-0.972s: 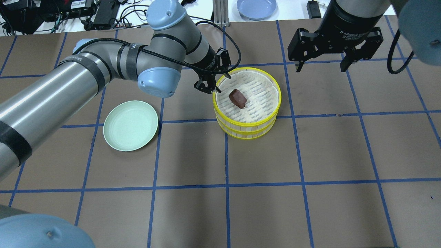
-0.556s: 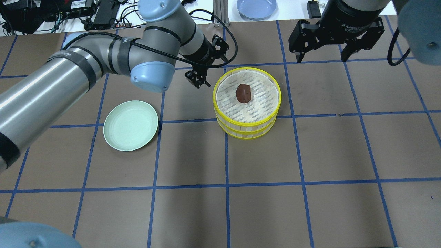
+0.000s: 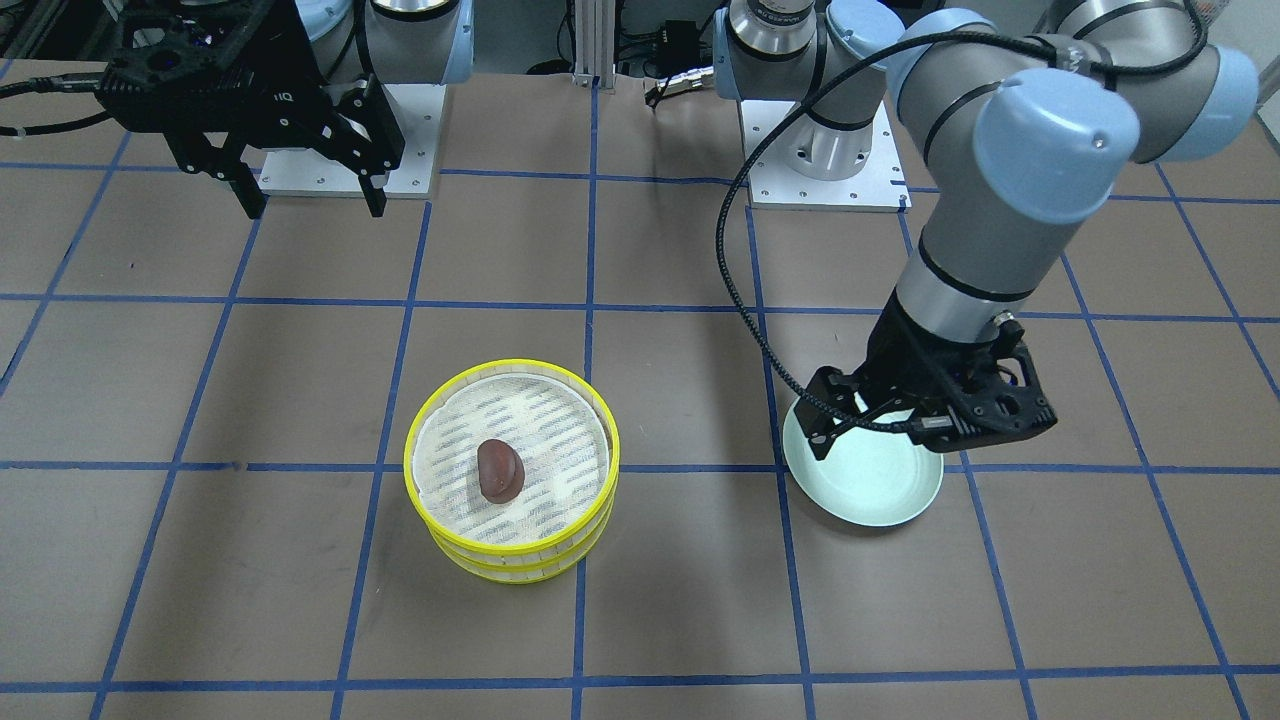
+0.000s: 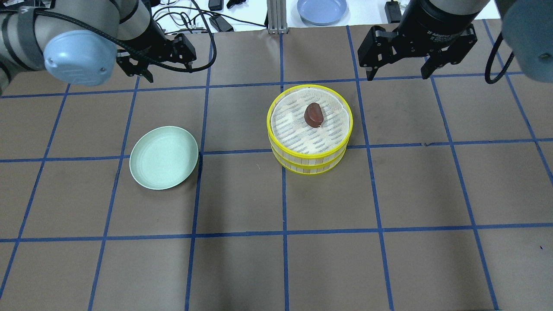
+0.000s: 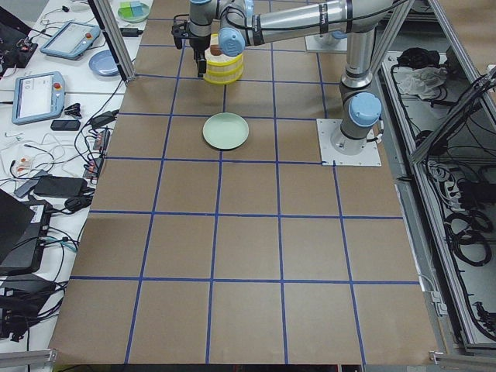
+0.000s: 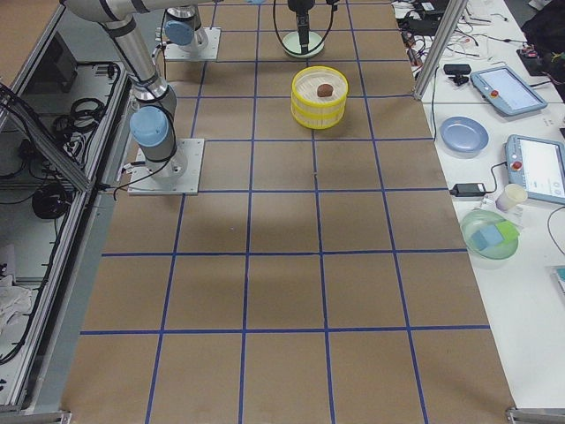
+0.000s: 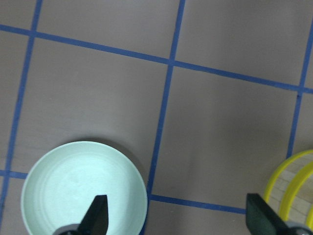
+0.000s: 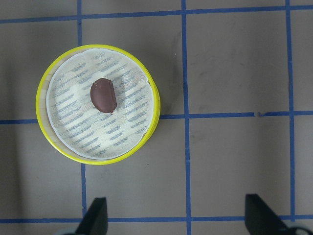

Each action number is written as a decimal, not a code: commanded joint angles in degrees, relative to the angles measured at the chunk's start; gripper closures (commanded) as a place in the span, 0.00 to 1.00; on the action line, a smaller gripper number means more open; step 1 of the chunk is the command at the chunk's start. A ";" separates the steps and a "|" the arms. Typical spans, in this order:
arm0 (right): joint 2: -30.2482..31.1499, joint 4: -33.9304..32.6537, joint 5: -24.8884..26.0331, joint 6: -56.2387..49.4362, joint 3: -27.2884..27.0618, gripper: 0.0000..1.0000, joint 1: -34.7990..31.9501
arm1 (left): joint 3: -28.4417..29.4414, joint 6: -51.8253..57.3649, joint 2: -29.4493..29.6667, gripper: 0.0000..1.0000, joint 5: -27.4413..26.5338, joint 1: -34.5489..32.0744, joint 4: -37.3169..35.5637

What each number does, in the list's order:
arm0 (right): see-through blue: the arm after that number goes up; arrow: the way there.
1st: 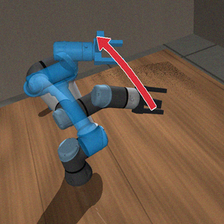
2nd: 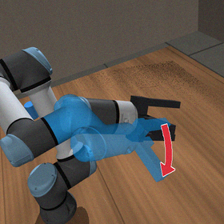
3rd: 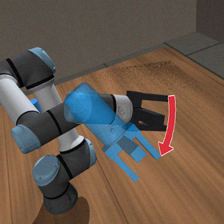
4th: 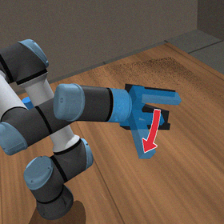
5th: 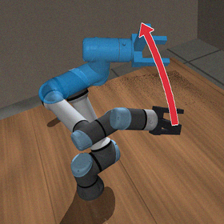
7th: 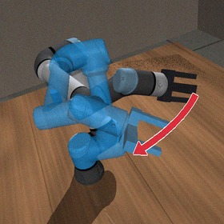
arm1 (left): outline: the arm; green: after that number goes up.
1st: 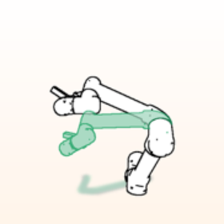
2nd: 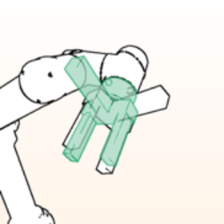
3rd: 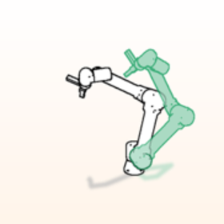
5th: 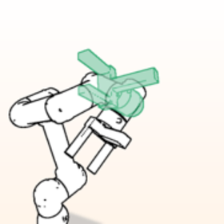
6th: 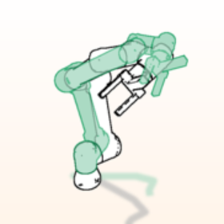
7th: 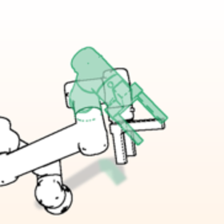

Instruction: Stack buns with steamer

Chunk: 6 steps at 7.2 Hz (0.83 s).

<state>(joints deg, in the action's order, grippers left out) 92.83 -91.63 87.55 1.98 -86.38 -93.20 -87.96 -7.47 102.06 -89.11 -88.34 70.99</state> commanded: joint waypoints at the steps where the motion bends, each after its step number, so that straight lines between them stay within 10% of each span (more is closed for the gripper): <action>1: 0.07 0.65 0.16 -2.68 -0.02 0.00 -0.05 | 0.16 4.13 -4.39 0.00 -1.42 1.06 8.51; 6: 0.42 2.42 0.52 -2.69 -0.02 0.00 -0.14 | -1.07 4.13 -6.52 0.00 -3.80 1.15 13.74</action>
<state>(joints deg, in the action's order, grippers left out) 93.04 -89.25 88.12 -0.70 -86.37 -93.28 -88.83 -3.35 95.59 -92.95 -87.27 84.62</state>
